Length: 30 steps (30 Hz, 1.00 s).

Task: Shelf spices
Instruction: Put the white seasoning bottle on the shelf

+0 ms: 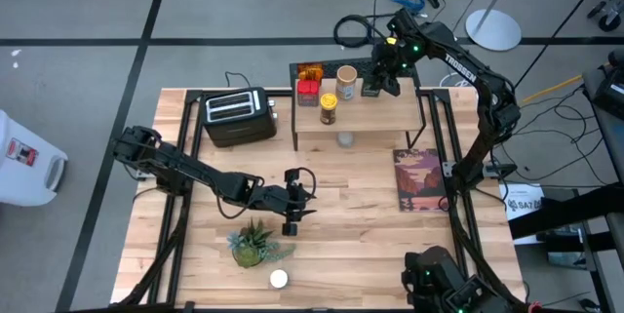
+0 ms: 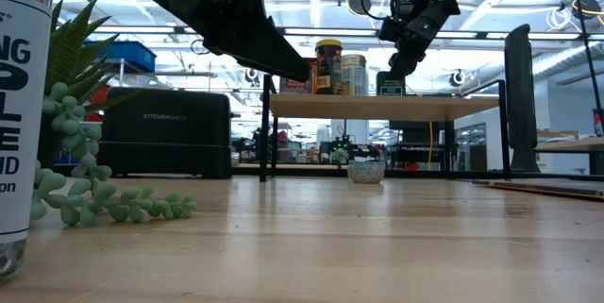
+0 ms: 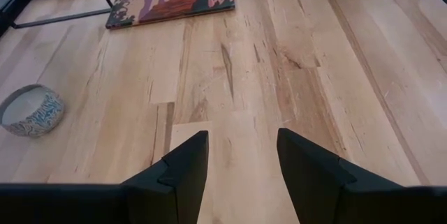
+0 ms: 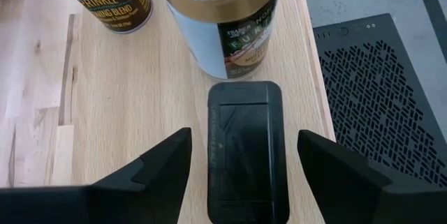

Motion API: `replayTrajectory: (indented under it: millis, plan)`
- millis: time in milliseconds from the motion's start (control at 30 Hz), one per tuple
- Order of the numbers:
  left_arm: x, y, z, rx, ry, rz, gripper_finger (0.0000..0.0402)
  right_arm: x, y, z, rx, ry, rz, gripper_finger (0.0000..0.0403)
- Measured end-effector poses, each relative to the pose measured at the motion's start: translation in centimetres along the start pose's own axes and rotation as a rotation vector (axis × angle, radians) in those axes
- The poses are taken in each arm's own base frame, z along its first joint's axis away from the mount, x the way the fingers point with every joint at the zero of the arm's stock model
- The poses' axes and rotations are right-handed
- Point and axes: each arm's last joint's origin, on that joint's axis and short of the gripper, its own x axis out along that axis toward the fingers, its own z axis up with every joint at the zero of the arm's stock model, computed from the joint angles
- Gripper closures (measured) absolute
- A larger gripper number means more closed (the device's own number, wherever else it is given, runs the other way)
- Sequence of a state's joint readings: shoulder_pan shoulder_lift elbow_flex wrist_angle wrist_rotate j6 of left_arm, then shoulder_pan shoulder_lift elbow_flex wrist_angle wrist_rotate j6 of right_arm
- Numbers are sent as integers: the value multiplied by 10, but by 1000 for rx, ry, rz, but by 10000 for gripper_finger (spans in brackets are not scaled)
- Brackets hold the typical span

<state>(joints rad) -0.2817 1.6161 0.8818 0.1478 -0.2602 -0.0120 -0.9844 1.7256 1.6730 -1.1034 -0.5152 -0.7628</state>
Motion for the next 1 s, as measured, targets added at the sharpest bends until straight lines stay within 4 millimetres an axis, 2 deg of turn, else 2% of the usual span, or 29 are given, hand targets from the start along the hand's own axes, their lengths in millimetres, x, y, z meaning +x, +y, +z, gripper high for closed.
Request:
replayTrajectory:
  millis: [200, 567, 1000]
  plan:
    - [0, 0, 0, 0, 0, -1, 220, -4, 2, 1, -6, -7, -7, 154]
    - [0, 0, 0, 0, 0, -20, 220, -45, 22, 8, -51, -107, -96, 154]
    - [0, 0, 0, -2, 0, -19, 220, -68, 48, 12, -38, -143, -103, 154]
